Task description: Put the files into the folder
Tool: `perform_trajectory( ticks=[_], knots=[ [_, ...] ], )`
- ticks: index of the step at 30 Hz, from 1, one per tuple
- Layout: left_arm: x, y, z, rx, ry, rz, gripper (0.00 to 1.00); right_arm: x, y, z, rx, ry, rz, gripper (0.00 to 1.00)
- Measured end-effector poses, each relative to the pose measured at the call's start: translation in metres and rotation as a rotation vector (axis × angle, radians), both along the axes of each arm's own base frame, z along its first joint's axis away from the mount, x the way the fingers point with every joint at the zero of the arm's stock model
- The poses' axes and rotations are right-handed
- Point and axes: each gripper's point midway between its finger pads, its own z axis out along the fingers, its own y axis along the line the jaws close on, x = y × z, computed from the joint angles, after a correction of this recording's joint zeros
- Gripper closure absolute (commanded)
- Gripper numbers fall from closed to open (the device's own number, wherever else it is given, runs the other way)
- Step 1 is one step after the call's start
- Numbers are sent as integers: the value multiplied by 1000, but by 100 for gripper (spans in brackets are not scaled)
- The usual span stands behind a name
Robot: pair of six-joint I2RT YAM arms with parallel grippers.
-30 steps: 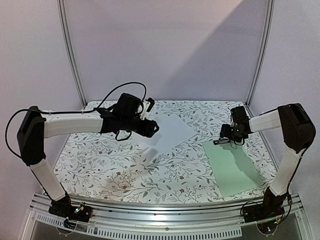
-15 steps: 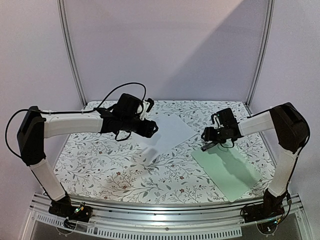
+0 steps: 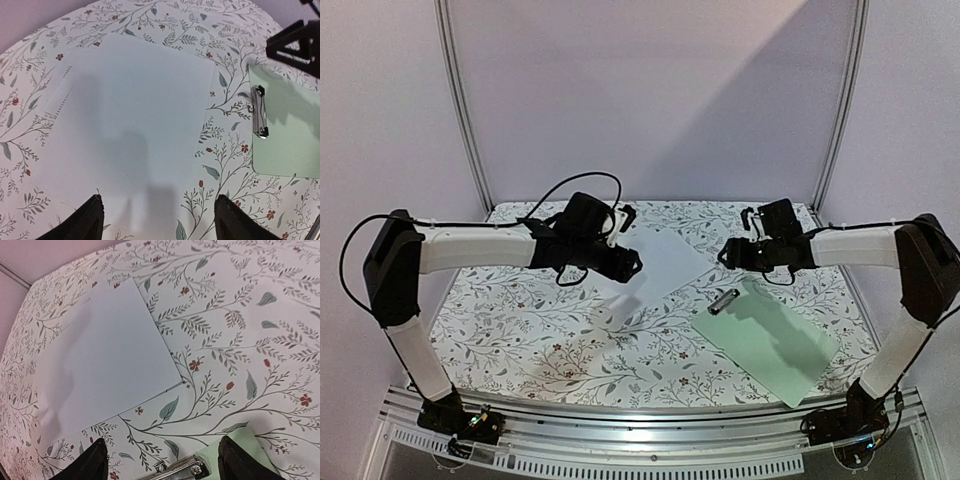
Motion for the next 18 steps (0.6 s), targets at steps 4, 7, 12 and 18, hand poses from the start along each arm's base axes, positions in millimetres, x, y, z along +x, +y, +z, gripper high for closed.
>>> perform_trajectory(
  ticks=[4,7,12,18],
  knots=[
    [-16,-19,-14,27,27,-65,24,-1,-20,26,-28,-70,-72,25],
    [-29,-40,-25,31,51,-120,27,-9,-41,11,-77,-25,-127,24],
    [-27,-86,-31,-4,94,-161,28,-48,-106,-41,-147,127,-267,23],
    [-13,-157,-32,-44,70,-197,29,-73,-131,-33,-128,101,-333,21]
  ],
)
